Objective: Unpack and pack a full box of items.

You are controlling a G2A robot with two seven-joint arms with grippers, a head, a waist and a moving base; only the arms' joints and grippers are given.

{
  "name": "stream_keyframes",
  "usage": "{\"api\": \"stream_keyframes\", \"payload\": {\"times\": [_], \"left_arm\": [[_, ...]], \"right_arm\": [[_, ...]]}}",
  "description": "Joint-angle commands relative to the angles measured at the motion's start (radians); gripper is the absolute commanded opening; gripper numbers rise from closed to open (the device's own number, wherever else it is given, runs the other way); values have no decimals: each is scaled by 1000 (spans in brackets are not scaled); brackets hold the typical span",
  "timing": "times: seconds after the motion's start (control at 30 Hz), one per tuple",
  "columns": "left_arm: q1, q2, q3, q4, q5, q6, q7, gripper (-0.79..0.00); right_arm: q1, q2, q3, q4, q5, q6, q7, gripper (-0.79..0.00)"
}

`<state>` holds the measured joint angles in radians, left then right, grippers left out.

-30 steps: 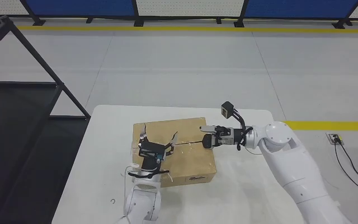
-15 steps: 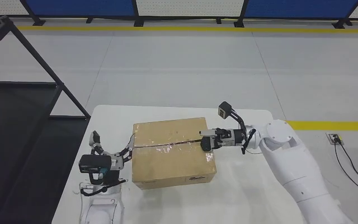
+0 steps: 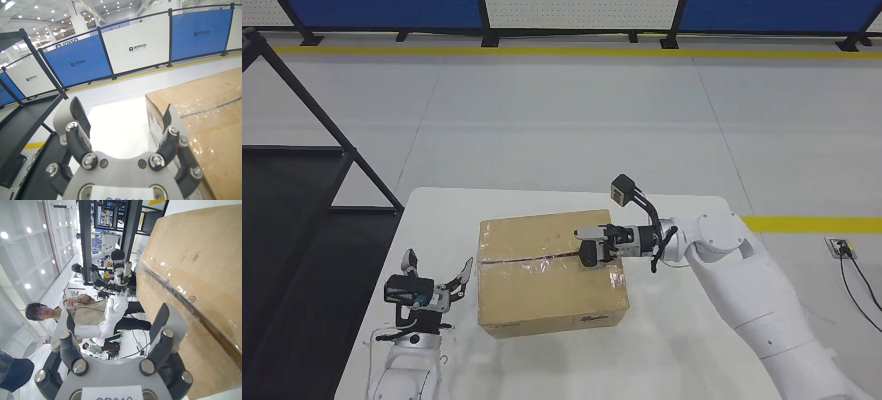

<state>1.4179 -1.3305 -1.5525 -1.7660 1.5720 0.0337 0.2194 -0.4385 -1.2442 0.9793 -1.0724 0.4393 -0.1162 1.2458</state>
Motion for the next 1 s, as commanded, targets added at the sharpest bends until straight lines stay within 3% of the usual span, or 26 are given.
{"api": "stream_keyframes", "payload": {"times": [0.0,0.3,0.33,0.4,0.67,0.97], "left_arm": [[11,0,-9,-11,-18,3,24,0],[58,2,-97,-42,-140,17,74,0],[61,2,-104,-40,-146,16,75,0],[69,3,-119,-36,-158,14,79,0],[113,6,-176,-43,-213,0,107,0],[121,6,-185,-39,-225,-14,114,0]], "right_arm": [[0,0,1,0,1,-1,1,0],[-22,-18,-62,-60,-33,44,-97,0],[-16,-25,-77,-62,-34,52,-114,-456],[5,-36,-106,-51,-47,76,-135,-785],[75,-75,-194,-5,-91,159,-171,-785],[154,-138,-302,80,-117,253,-203,-785]]}}
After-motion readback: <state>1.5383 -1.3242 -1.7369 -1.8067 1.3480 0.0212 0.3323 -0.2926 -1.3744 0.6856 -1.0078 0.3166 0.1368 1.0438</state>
